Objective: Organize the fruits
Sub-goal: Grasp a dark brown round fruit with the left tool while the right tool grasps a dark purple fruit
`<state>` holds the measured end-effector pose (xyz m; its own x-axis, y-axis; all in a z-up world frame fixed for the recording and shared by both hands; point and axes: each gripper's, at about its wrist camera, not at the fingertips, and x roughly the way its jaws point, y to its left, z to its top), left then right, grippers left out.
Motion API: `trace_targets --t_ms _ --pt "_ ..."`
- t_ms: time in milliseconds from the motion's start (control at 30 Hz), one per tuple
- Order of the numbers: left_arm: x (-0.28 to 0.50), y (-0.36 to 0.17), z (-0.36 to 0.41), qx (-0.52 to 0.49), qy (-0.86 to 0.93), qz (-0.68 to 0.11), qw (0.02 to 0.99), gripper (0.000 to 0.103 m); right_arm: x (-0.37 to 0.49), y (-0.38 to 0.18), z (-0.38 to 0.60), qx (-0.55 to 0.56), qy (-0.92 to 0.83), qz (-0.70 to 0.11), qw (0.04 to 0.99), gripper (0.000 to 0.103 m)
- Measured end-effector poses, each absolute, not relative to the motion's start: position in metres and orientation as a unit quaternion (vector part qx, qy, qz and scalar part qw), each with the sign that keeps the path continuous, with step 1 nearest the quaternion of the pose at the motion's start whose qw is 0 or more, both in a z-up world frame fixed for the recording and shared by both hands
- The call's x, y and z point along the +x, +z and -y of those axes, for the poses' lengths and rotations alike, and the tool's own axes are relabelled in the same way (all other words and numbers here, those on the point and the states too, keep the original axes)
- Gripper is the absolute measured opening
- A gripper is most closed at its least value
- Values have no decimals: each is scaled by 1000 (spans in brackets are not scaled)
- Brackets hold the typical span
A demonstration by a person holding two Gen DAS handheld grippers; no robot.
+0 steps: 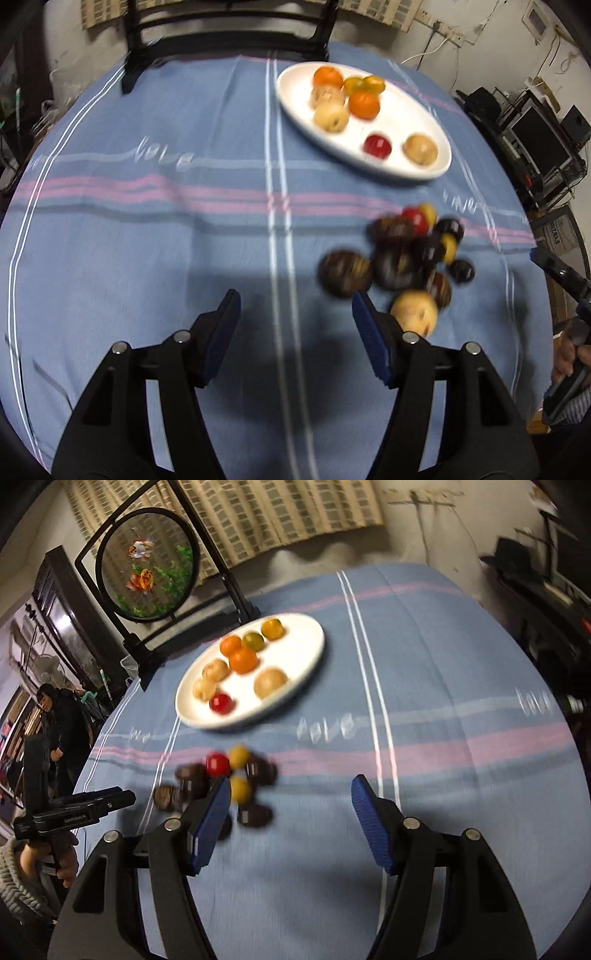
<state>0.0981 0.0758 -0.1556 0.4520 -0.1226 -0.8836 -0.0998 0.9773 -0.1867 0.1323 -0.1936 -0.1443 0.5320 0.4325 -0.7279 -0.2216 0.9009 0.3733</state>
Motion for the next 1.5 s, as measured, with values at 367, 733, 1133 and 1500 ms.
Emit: trace_targets --t_ms 367,733,1133,1500 --pt "114 -171 -45 -39 -37 -516 855 64 91 -121 180 61 193 -431 879 69" --pt "142 -190 -36 2 -37 -506 861 70 76 -115 200 69 134 -427 892 69" --pt "130 -176 -85 -76 -28 -491 868 63 77 -111 184 42 153 -428 890 69" --pt "137 -189 -64 -51 -39 -507 859 47 72 -108 188 50 150 -426 891 69"
